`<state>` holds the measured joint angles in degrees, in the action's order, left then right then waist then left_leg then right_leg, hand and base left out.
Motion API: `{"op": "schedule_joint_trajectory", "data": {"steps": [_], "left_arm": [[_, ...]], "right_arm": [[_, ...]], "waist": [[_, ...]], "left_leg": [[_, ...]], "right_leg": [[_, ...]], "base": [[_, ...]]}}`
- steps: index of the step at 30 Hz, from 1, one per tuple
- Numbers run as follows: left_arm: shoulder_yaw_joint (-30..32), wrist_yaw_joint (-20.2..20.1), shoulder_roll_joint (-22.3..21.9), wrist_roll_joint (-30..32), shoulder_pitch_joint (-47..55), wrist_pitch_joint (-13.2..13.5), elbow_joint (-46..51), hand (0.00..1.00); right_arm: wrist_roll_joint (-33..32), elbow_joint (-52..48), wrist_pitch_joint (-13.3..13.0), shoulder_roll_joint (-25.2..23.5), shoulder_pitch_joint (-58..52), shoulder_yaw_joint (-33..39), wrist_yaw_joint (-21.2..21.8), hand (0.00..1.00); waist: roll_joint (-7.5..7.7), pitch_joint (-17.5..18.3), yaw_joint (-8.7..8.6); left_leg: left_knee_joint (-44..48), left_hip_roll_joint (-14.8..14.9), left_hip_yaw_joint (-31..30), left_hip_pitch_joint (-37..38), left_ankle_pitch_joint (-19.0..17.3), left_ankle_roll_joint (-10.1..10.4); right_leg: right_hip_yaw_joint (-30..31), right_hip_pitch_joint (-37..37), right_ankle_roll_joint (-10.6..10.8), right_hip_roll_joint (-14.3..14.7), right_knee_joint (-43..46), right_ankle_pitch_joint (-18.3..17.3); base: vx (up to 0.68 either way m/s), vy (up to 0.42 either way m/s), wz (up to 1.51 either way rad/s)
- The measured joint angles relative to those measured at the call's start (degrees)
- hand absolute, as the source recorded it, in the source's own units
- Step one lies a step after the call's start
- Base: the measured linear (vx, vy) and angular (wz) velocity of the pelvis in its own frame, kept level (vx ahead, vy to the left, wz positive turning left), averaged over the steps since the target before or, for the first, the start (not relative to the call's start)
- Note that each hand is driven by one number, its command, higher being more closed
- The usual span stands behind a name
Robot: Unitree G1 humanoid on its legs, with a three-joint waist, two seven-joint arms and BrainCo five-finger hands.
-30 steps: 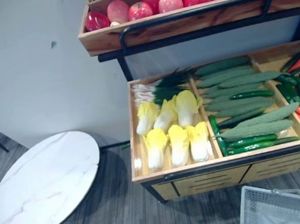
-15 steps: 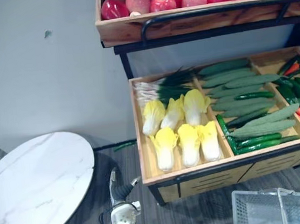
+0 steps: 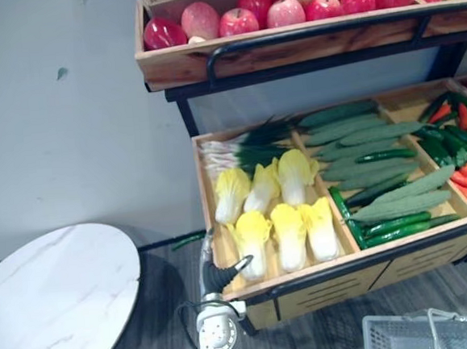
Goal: Pick vegetable in the basket
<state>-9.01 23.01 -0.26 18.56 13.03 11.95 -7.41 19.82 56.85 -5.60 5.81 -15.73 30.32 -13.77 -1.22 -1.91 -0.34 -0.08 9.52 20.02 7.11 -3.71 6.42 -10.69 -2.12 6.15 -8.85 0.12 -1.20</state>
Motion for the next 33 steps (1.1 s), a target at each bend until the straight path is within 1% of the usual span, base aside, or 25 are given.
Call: {"op": "schedule_joint_trajectory", "data": {"steps": [4, 7, 8, 11, 13, 14, 17, 18, 21, 22, 24, 27, 33], "left_arm": [[-0.2, -0.3, 0.3, 0.5, -2.2, -0.7, -2.2, 0.00], [0.3, 0.5, 0.4, 1.0, -4.7, -2.7, -8.1, 0.00], [0.5, 0.7, 0.4, 1.3, -5.1, -2.8, -9.2, 0.00], [1.2, 2.3, 0.3, 3.1, -7.0, -5.1, -14.1, 0.00], [2.0, 3.6, 0.3, 3.1, -7.7, -5.3, -15.9, 0.00], [2.7, 4.3, 0.3, 3.3, -8.2, -6.0, -17.0, 0.00], [3.8, 5.7, 0.5, 4.9, -8.9, -6.4, -19.5, 0.00], [4.4, 6.4, 0.5, 5.3, -9.2, -6.8, -21.3, 0.00], [4.4, 8.6, 0.5, 5.6, -9.7, -6.9, -22.1, 0.00], [4.5, 10.0, 0.5, 6.9, -10.5, -7.0, -23.5, 0.00], [5.0, 11.0, 0.6, 7.4, -11.5, -7.0, -24.7, 0.00], [5.8, 12.2, 1.1, 7.4, -13.7, -7.2, -27.2, 0.00], [6.1, 13.2, 3.9, 7.4, -17.9, -8.4, -30.8, 0.00]], "right_arm": [[0.0, 0.1, 0.0, -0.1, 0.0, -1.6, 0.0, 1.00], [0.2, 0.1, 0.0, -0.1, 0.6, -1.6, -0.1, 1.00], [0.2, 0.1, 0.0, -0.1, 0.6, -1.6, -0.1, 1.00], [0.1, 0.3, 0.1, -0.1, 0.6, -1.5, -0.6, 1.00], [0.1, 0.3, 0.2, -0.1, 0.7, -1.5, -0.8, 1.00], [0.1, 0.4, 0.2, -0.1, 0.7, -1.5, -0.8, 1.00], [0.2, 0.5, 0.2, -0.1, 1.0, -1.6, -1.0, 1.00], [0.2, 0.8, 0.2, -0.1, 1.1, -1.6, -1.1, 1.00], [0.2, 2.2, 0.1, 0.0, 2.0, -1.5, -2.1, 1.00], [0.2, 2.7, 0.1, 0.0, 2.3, -1.4, -2.3, 1.00], [0.2, 2.9, 0.1, 0.1, 2.6, -1.5, -2.3, 1.00], [0.2, 3.7, 0.1, 0.4, 3.0, -1.6, -2.3, 1.00], [0.1, 4.8, 0.1, 1.5, 4.4, -2.2, -2.4, 1.00]], "waist": [[0.60, 0.1, -0.64], [0.69, 0.1, -0.71], [0.70, 0.1, -0.89], [0.79, 0.1, -1.15], [0.94, 0.0, -1.18], [1.04, 0.0, -1.16], [1.22, 0.1, -1.16], [1.37, 0.1, -1.18], [1.42, 0.1, -1.21], [1.42, 0.1, -1.14], [1.42, 0.1, -1.15], [1.44, 0.1, -1.19], [1.48, 0.0, -1.35]], "left_leg": [[-0.4, 0.1, 0.3, 0.2, 0.0, 0.0], [-0.6, 0.2, 1.5, 0.3, 0.0, 0.1], [-0.7, 0.2, 1.5, 0.3, 0.0, 0.1], [-0.8, 0.2, 1.7, 0.2, 0.0, 0.1], [-0.8, 0.2, 1.8, 0.2, -0.1, 0.2], [-0.9, 0.2, 1.9, 0.2, -0.1, 0.2], [-0.9, 0.1, 1.9, 0.1, -0.2, 0.4], [-1.1, 0.0, 1.9, 0.1, -0.2, 0.4], [-1.5, -0.2, 1.9, 0.0, -0.2, 0.4], [-1.5, -0.3, 1.8, 0.0, -0.2, 0.4], [-1.5, -0.4, 1.6, -0.1, -0.2, 0.4], [-1.5, -0.5, 1.4, -0.1, -0.2, 0.4], [-1.5, -1.1, 1.4, -1.2, -0.2, 0.4]], "right_leg": [[0.2, -0.2, -0.1, 0.2, -0.7, 0.3], [1.2, -0.1, -0.2, 0.7, -2.3, 1.4], [1.2, -0.1, -0.1, 0.7, -2.4, 1.4], [1.4, -0.1, -0.1, 0.8, -3.0, 1.6], [1.6, 0.0, -0.1, 0.8, -3.1, 1.6], [1.6, 0.0, -0.1, 0.8, -3.1, 1.6], [1.7, 0.1, -0.1, 0.8, -3.3, 1.6], [1.8, 0.2, -0.1, 0.8, -3.5, 1.7], [2.0, 0.7, -0.1, 0.8, -3.6, 1.7], [2.0, 0.7, -0.4, 0.8, -3.7, 1.9], [2.1, 0.7, -0.4, 0.8, -4.1, 2.0], [2.3, 0.7, -0.4, 0.8, -4.1, 2.1], [3.9, 2.3, -0.3, 0.7, -5.4, 3.4]], "base": [[0.01, 0.002, -0.05], [0.00, -0.005, -0.17], [0.00, -0.007, -0.09], [0.00, -0.004, -0.04], [0.00, -0.001, -0.02], [0.00, 0.000, 0.00], [0.01, 0.000, -0.01], [0.02, 0.000, -0.04], [0.01, 0.000, -0.03], [0.00, 0.000, 0.00], [0.00, 0.000, 0.00], [-0.01, -0.003, -0.02], [-0.03, -0.009, -0.13]]}}
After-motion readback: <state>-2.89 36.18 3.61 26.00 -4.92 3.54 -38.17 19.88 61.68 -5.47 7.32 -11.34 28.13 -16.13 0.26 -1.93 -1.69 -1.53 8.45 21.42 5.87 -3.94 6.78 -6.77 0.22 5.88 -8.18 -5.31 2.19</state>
